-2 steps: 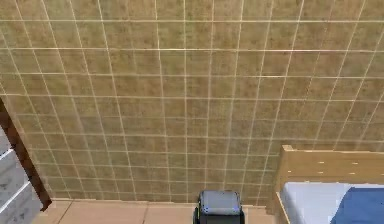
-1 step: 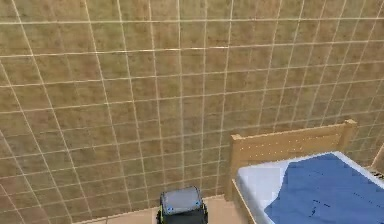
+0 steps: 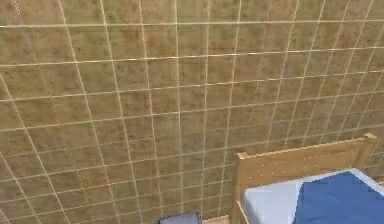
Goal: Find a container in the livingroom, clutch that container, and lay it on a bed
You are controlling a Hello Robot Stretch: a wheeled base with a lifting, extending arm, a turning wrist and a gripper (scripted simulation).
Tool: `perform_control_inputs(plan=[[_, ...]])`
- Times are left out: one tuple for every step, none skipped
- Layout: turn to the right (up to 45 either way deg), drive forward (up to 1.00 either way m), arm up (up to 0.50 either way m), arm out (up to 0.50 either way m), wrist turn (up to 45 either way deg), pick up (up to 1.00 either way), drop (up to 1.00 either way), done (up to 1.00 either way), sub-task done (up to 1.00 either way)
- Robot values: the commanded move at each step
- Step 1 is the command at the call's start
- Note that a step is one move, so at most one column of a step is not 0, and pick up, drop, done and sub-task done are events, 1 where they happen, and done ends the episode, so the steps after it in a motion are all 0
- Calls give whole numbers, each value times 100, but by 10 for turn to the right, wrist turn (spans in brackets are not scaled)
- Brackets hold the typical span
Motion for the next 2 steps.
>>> perform_control_inputs(plan=[[-450, 0, 0, 0, 0, 0, 0, 0, 0], [-450, 0, 0, 0, 0, 0, 0, 0, 0]])
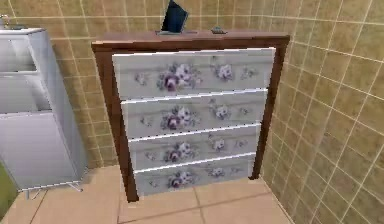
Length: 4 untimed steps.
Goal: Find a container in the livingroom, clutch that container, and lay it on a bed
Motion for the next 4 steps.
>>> perform_control_inputs(plan=[[-270, 0, 0, 0, 0, 0, 0, 0, 0], [450, 0, 0, 0, 0, 0, 0, 0, 0], [450, 0, 0, 0, 0, 0, 0, 0, 0], [90, 0, 0, 0, 0, 0, 0, 0, 0]])
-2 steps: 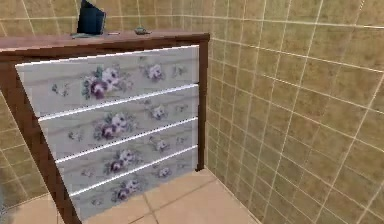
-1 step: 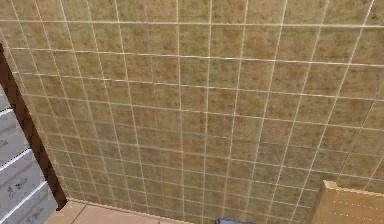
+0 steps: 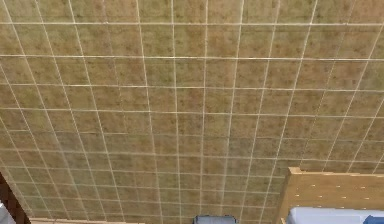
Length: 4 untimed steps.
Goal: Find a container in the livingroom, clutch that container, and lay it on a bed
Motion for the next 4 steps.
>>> perform_control_inputs(plan=[[0, 0, 0, 48, 0, 0, 0, 0, 0], [0, 0, 0, 0, 450, 0, 0, 0, 0], [0, 0, 0, 0, 450, 0, 0, 0, 0], [0, 0, 0, 0, 300, 0, 0, 0, 0]])
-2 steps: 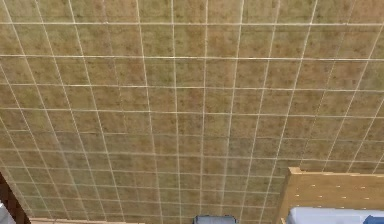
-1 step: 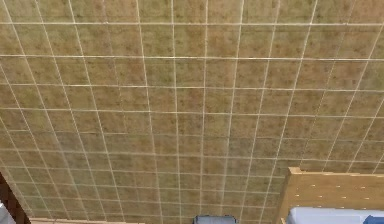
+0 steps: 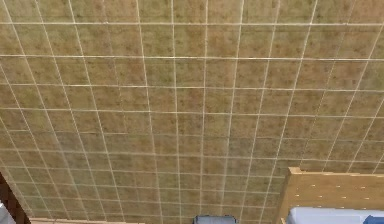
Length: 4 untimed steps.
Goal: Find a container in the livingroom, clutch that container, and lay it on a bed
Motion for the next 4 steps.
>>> perform_control_inputs(plan=[[0, 0, -40, 0, 0, 0, 0, 0, 0], [0, 0, -32, 0, 0, 0, 0, 0, 0], [0, 0, 0, 0, 0, 0, 100, 0, 0], [0, 0, 10, 0, 0, 0, 0, 0, 0]])
